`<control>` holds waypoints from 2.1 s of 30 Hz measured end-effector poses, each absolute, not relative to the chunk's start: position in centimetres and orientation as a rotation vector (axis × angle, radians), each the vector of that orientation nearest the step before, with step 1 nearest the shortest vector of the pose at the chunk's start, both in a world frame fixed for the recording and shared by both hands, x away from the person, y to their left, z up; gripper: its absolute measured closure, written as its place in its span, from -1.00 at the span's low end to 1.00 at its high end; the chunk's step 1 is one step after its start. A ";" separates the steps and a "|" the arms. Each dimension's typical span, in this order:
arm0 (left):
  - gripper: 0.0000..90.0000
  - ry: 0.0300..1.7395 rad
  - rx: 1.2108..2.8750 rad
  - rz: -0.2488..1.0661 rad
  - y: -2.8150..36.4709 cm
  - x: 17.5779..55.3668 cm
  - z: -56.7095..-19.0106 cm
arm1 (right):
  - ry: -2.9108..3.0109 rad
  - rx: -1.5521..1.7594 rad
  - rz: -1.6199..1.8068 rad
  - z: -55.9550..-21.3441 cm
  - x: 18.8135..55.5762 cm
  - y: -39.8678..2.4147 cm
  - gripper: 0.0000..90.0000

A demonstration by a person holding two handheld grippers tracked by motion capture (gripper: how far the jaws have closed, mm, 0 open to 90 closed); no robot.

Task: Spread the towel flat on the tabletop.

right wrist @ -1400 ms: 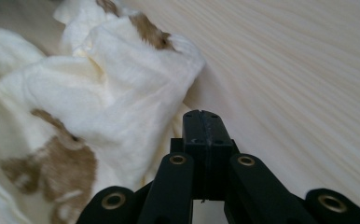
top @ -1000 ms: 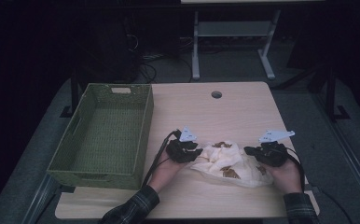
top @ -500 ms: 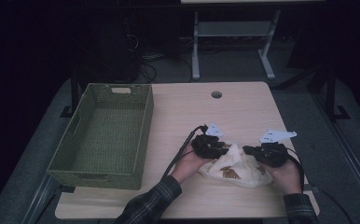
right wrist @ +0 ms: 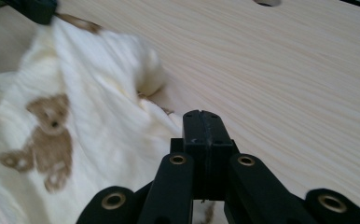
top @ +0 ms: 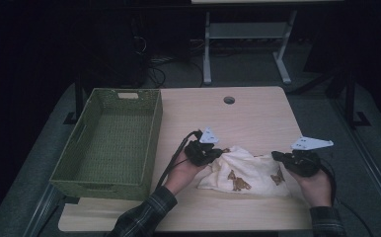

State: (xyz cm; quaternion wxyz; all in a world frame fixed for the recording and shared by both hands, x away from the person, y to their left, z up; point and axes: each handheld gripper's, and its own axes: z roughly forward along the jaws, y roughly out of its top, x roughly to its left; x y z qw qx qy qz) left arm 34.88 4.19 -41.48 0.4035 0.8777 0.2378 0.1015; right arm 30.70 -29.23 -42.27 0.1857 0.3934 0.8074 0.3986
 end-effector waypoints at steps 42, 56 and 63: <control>0.23 0.732 2.211 0.283 7.2 33.7 -43.7 | 2.531 1.074 1.045 -46.1 35.1 -23.1 0.96; 0.22 0.727 2.205 0.279 7.5 32.9 -43.4 | 2.358 0.964 1.264 -40.9 29.6 -24.9 0.96; 0.22 0.734 2.215 0.284 7.9 32.8 -43.5 | 2.439 0.978 1.202 -42.6 26.2 -24.5 0.96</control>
